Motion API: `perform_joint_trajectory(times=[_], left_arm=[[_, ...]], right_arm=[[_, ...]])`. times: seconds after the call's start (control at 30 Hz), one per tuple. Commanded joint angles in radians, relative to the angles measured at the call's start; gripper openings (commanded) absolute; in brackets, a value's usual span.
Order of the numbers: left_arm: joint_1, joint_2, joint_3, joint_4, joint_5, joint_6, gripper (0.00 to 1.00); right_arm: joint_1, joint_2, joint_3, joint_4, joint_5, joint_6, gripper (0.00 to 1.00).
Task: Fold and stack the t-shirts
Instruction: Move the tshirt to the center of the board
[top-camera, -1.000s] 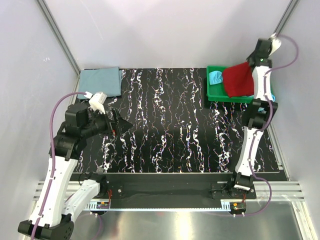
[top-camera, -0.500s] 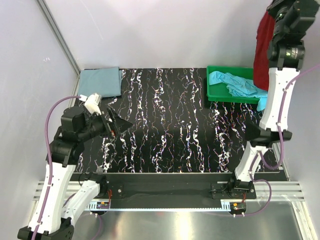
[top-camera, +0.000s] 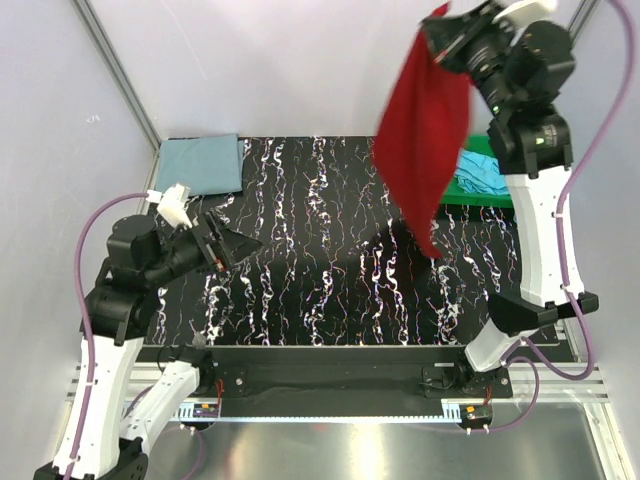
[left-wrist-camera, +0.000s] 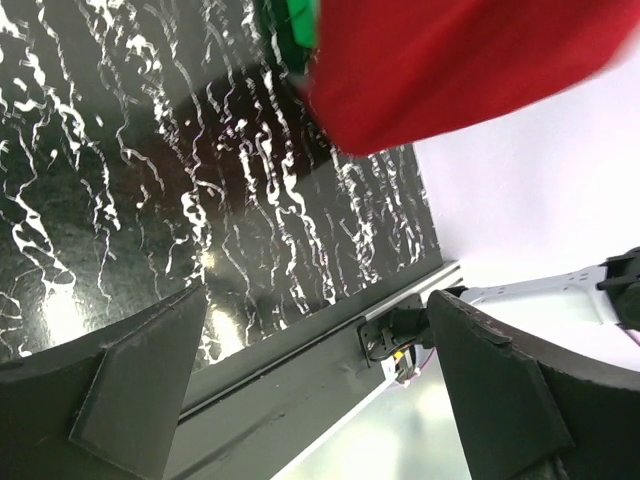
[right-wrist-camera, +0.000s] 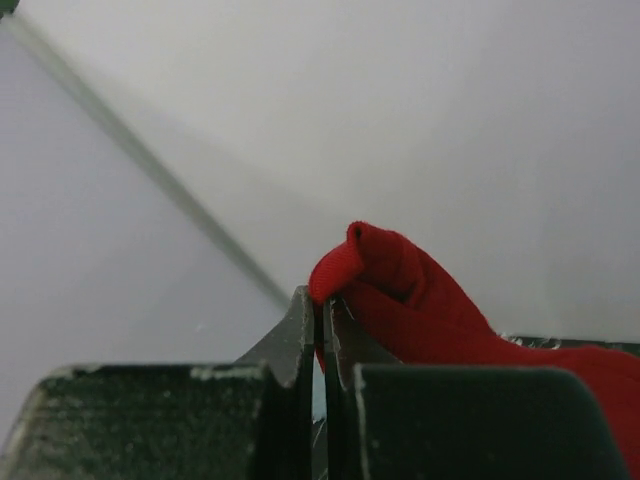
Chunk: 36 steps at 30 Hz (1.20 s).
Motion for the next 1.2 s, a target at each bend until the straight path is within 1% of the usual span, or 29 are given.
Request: perform_joint_trajectory(times=[0.0,0.07,0.1,0.13,0.17,0.2,0.23,0.27,0.3,0.37,0.4,0.43,0.47,0.5,0.53,0.6,0.63,0.67,0.7,0.77,0.8,0.87,0.9,0.93,0.97,1.0,1.03,1.1,1.17], left_arm=[[-0.002,-0.024,0.064,-0.010,-0.006,-0.012,0.99],[-0.002,-0.032,0.065,-0.042,-0.033,-0.013,0.99],[-0.001,-0.034,0.062,-0.052,-0.043,-0.018,0.99],[-0.001,-0.038,0.056,-0.058,-0.050,-0.022,0.99],[-0.001,-0.043,0.048,-0.062,-0.061,-0.029,0.99],[-0.002,-0.050,0.029,-0.064,-0.067,-0.045,0.99],[-0.001,-0.055,0.016,-0.065,-0.072,-0.055,0.99],[-0.001,-0.060,0.002,-0.068,-0.082,-0.064,0.99],[-0.001,-0.063,-0.025,-0.068,-0.084,-0.088,0.99],[-0.001,-0.061,-0.054,-0.067,-0.072,-0.114,0.99],[-0.001,-0.057,-0.080,-0.064,-0.067,-0.133,0.99],[-0.001,-0.051,-0.094,-0.061,-0.060,-0.142,0.98],[-0.001,-0.043,-0.108,-0.049,-0.040,-0.150,0.98],[-0.001,-0.038,-0.140,-0.038,-0.032,-0.168,0.98],[-0.001,-0.025,-0.160,-0.026,-0.017,-0.183,0.98],[-0.001,-0.009,-0.227,0.025,0.042,-0.235,0.98],[-0.002,0.000,-0.254,0.049,0.063,-0.257,0.98],[-0.002,0.014,-0.281,0.104,0.101,-0.281,0.95],[-0.002,0.023,-0.330,0.134,0.114,-0.320,0.94],[-0.013,0.049,-0.360,0.190,0.109,-0.340,0.90],[-0.022,0.063,-0.360,0.197,0.094,-0.335,0.89],[-0.079,0.100,-0.345,0.214,0.034,-0.320,0.88],[-0.105,0.151,-0.322,0.218,0.017,-0.303,0.89],[-0.158,0.190,-0.308,0.223,0.003,-0.296,0.88],[-0.186,0.227,-0.273,0.235,-0.016,-0.285,0.88],[-0.211,0.309,-0.250,0.240,-0.023,-0.260,0.88],[-0.255,0.349,-0.224,0.243,-0.027,-0.243,0.88],[-0.294,0.431,-0.136,0.241,-0.043,-0.195,0.88],[-0.338,0.540,-0.054,0.241,-0.072,-0.161,0.88]], right_arm=[[0.053,-0.113,-0.161,0.072,-0.236,0.085,0.00],[0.055,-0.209,-0.310,0.125,-0.308,0.136,0.00],[0.055,-0.293,-0.483,0.141,-0.308,0.139,0.00],[0.055,-0.338,-0.576,0.143,-0.301,0.138,0.00],[0.055,-0.381,-0.759,0.140,-0.279,0.150,0.00],[0.055,-0.422,-0.850,0.142,-0.278,0.167,0.00],[0.055,-0.499,-0.938,0.140,-0.284,0.188,0.00],[0.056,-0.533,-1.024,0.142,-0.314,0.249,0.00],[0.055,-0.599,-1.196,0.142,-0.333,0.285,0.00],[0.055,-0.663,-1.364,0.142,-0.383,0.382,0.00],[0.055,-0.697,-1.520,0.140,-0.397,0.412,0.00],[0.055,-0.772,-1.591,0.137,-0.405,0.437,0.01],[0.055,-0.814,-1.660,0.136,-0.422,0.490,0.02],[0.055,-0.850,-1.780,0.136,-0.431,0.516,0.03],[0.053,-0.916,-1.829,0.134,-0.440,0.535,0.04],[0.052,-0.964,-1.932,0.123,-0.468,0.561,0.09],[0.055,-0.998,-1.957,0.117,-0.486,0.566,0.13],[0.053,-1.009,-1.997,0.119,-0.492,0.573,0.17],[0.053,-1.021,-2.012,0.116,-0.497,0.576,0.24],[0.053,-1.035,-2.038,0.117,-0.511,0.579,0.31],[0.053,-1.033,-2.048,0.116,-0.515,0.575,0.39],[0.053,-1.015,-2.043,0.116,-0.519,0.549,0.48],[0.053,-0.988,-2.026,0.114,-0.516,0.534,0.52],[0.055,-0.972,-2.012,0.111,-0.500,0.494,0.59],[0.053,-0.952,-1.976,0.106,-0.485,0.471,0.60],[0.053,-0.906,-1.953,0.093,-0.465,0.449,0.63],[0.052,-0.882,-1.930,0.083,-0.421,0.411,0.66],[0.049,-0.826,-1.847,0.062,-0.378,0.368,0.66],[0.043,-0.739,-1.749,-0.004,-0.298,0.300,0.68]])
